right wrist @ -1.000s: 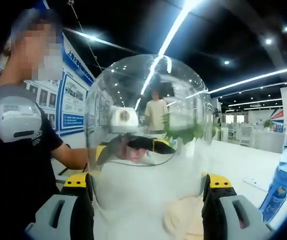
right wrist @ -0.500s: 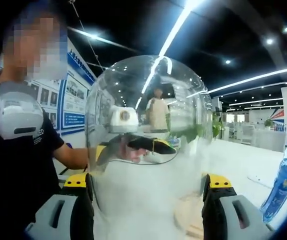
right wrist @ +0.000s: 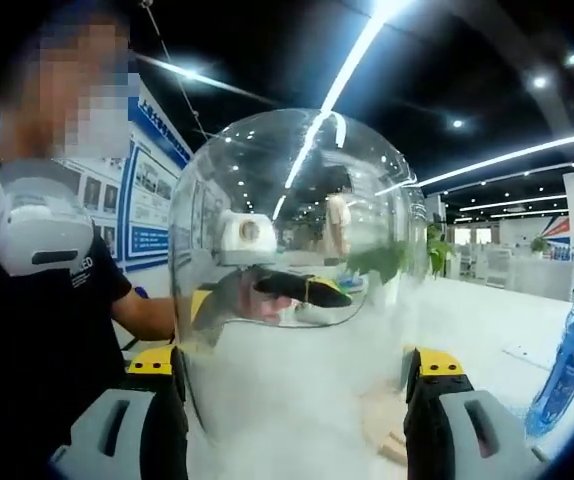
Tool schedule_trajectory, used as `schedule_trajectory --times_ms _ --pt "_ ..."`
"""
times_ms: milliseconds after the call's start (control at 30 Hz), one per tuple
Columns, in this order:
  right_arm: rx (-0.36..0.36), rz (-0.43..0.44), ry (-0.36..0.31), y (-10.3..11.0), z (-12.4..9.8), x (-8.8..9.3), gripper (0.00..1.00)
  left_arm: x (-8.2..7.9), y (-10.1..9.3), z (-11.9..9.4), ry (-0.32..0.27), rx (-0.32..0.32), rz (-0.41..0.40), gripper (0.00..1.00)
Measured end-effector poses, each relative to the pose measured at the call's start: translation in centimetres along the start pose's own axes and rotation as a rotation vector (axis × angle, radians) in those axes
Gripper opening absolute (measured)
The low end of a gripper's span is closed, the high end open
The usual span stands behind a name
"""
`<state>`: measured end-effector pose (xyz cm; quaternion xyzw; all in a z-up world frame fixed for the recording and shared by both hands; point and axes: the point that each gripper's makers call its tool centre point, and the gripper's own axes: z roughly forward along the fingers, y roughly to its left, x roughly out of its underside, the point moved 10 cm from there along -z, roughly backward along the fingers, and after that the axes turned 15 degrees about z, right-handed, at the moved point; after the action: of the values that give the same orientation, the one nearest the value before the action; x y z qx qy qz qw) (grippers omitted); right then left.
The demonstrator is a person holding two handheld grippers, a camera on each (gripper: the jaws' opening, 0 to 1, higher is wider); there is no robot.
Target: Open the cover put in the Mizone put the cover back on
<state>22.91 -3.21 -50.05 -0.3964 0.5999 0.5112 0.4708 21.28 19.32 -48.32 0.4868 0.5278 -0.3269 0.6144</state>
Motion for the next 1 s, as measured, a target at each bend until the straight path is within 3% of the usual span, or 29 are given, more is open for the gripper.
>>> schedule_trajectory --times_ms 700,1000 --pt "0.007 -0.006 0.014 0.1 -0.3 1.4 0.85 1.1 -1.0 0.3 0.024 0.003 0.001 0.72" --pt "0.001 -0.018 0.000 0.1 -0.5 1.7 0.85 1.4 -1.3 0.2 0.002 -0.005 0.015 0.72"
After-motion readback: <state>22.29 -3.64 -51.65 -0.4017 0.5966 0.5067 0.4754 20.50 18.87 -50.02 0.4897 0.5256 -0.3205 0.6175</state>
